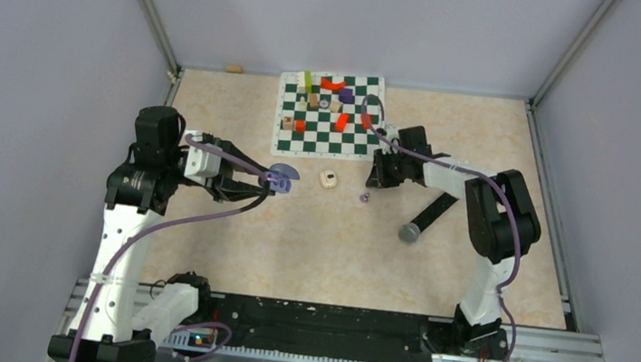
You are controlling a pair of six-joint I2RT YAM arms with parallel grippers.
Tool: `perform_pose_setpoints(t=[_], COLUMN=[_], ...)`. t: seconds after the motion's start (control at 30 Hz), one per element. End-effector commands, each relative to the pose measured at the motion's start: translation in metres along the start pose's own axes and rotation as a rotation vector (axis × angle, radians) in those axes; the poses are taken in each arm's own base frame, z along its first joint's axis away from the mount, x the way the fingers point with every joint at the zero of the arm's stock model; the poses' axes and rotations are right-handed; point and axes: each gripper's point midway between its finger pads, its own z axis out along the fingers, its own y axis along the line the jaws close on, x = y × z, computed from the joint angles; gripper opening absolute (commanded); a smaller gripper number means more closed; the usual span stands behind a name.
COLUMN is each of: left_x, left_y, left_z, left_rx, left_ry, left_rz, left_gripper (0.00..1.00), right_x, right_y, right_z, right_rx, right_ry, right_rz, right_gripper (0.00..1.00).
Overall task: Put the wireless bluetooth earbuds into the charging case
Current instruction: Adjust the right earbud at the center of the board.
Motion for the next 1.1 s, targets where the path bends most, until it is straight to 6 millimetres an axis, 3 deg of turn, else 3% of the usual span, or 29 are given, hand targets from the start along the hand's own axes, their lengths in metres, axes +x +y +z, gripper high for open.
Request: perform_pose_setpoints(t=[0.0,0.2,0.37,0.73,0.9,1.07], left_x=[-0.016,-0.016,-0.017,-0.017,-0.018,-0.018], left_y=[-0.015,-0.015,-0.015,-0.016,-0.016,-0.016], left_z=[0.002,0.001,0.001,0.001,0.001,0.001], left_rx=[0.086,0.086,0.085,0.082,0.082,0.083], left_ry=[-0.095,-0.097,-0.096,-0.094,-0.094,-0.095], left_rz=[0.017,0.019,0.019,0.017,0.017,0.019], left_gripper=[0.00,0.00,0.00,0.00,0.00,0.00], right_x=[0.006,0.019,0.031,0.039,0.014,-0.010], right_y=[0.004,0.008,0.025,0.049,0.033,0.068], right_z=[-0.008,-0.017,-0.022,-0.025,-0.036,-0.057], right_rx=[0.011,-0.014,-0.070,-0.128,0.010,-0.128], right_ry=[0.025,0.059,0.082,0.096,0.015,-0.068], right_rz=[-0.049,-0.101,-0.167,-0.254,-0.276,-0.255], right_gripper=[0.14,0.11,0.10,0.10,0.10,0.11])
